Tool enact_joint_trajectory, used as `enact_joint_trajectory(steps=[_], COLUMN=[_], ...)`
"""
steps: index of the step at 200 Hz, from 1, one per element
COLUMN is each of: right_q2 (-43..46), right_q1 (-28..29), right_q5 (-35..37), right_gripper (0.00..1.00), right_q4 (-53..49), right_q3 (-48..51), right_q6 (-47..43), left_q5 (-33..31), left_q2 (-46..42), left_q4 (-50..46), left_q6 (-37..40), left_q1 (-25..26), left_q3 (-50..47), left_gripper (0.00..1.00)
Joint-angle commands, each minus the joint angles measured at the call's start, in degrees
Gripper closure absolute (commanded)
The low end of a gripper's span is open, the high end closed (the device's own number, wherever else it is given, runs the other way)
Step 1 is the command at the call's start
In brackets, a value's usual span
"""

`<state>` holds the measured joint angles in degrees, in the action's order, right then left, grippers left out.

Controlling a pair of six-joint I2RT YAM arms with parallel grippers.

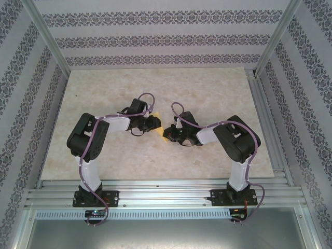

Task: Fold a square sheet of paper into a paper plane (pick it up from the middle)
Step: Fold the wing for the fifth time at the center of the table.

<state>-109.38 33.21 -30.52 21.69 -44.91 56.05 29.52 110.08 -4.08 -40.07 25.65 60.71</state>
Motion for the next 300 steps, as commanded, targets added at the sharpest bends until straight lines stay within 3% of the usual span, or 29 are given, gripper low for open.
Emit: enact_joint_trajectory(steps=[1,55,119,247,300], right_q2=[-2.5,-2.0,2.6,1.8,2.3], right_q1=[-0.7,-0.5,-0.6,1.4,1.5], right_q5=[1.9,2.0,1.0,0.0,0.3], right_gripper=[0.98,0.97,0.85,0.92,0.87], right_q4=[-4.4,-5.4,-9.8,-12.8,-14.6], right_q3=[-0.1,-0.4,-3.5,-2.4,-1.8], right_q6=[-0.6,-1.3,-5.0,-6.2,-7.1], left_q5=[-0.6,-1.7,-3.1,-3.3,-3.3], left_q2=[1.3,2.0,2.6,2.7,2.6], left_q4=[0.1,-1.5,-4.2,-4.6,-4.7], left_q6=[1.9,2.8,3.6,3.4,3.4], left_q1=[0.6,0.5,0.5,0.5,0.5], left_q3=[1.3,1.6,0.8,0.6,0.6], left_gripper=[0.69,0.69,0.7,0.7,0.7])
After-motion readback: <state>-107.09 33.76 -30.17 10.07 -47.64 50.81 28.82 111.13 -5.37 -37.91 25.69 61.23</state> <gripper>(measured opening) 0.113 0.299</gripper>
